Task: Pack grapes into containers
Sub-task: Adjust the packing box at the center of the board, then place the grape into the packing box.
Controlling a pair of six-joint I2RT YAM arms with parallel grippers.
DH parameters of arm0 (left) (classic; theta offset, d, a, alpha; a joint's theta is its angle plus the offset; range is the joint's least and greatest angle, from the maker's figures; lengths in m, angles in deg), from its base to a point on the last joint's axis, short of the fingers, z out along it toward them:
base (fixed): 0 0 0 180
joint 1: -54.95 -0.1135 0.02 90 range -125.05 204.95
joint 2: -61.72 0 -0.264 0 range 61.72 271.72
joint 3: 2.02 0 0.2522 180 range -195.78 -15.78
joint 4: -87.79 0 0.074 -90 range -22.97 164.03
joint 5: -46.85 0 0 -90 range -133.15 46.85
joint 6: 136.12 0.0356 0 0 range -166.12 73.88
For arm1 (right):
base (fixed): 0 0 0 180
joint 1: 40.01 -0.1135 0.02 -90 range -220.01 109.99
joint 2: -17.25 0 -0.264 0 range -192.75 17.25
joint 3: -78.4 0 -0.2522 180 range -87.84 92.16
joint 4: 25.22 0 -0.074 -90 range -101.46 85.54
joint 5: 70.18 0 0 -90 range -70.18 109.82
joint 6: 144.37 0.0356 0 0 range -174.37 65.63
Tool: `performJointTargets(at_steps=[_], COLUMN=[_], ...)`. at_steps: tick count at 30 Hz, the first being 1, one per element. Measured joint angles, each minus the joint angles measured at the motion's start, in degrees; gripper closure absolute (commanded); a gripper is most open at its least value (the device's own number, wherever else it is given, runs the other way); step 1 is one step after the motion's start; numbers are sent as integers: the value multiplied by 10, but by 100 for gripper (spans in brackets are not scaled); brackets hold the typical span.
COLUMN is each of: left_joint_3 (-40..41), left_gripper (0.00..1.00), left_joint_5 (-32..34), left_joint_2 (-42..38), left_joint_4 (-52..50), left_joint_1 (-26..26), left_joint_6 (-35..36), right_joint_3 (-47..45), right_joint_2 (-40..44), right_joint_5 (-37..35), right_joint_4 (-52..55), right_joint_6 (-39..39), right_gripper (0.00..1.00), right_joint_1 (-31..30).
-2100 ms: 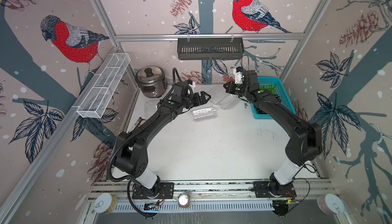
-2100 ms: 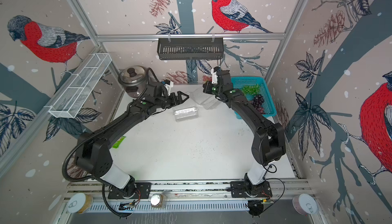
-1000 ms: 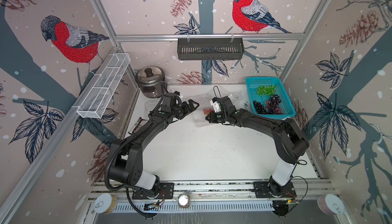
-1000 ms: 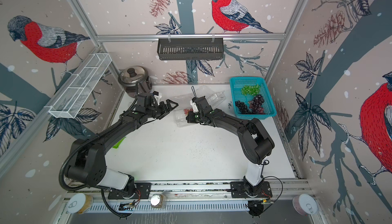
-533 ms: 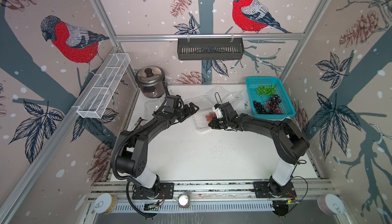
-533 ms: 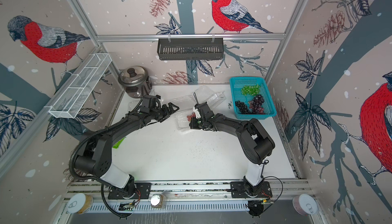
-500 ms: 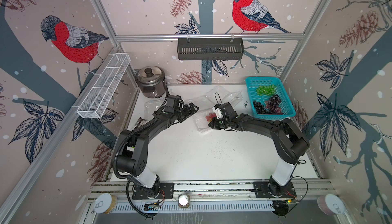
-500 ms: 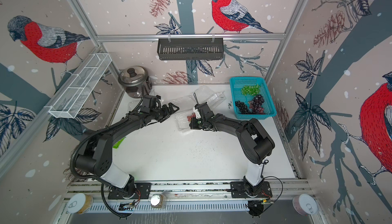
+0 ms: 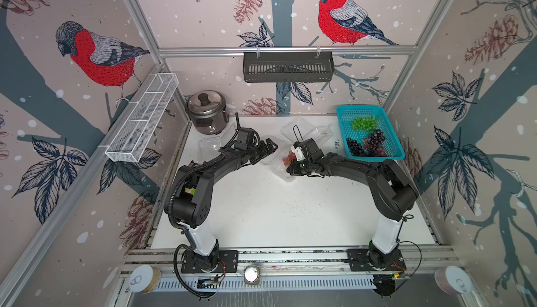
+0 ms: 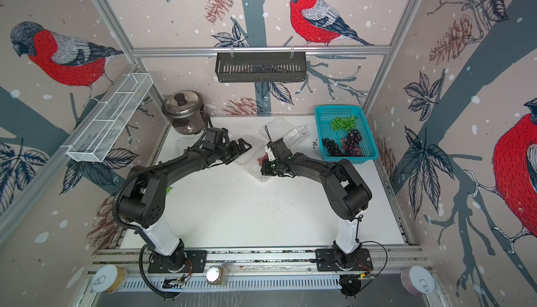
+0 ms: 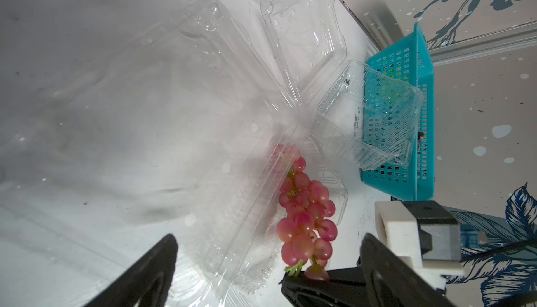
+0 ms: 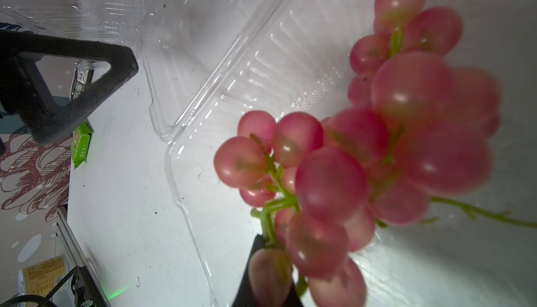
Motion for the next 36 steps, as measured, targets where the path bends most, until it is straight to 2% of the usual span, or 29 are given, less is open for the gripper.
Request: performJointTargets(at_steps=[7,10,24,32,36], left_joint_3=[-1,-1,-2,-2,-4], left_gripper=[3,3,3,3,3], left_joint_5=[0,0,0,-1,-7], left_joint_2=[10,12,11,3,-3], left_joint_4=[0,1,0,0,0], left_joint_1=[3,4,5,5,5], left_joint_6=[-3,-4,-3,-3,-3], right_joint_3=[13,22,41,38,36], right_joint_2=[-12,-13,22,57,85], right_joint_5=[0,-2,-17,-20,-17], right_joint_4=[18,29,58,68,68], right_joint_6=[-13,-16,-29,-29,-30], right_gripper=[68,63,52,45,37], right_joint_1=[-8,-9,-1,23,49])
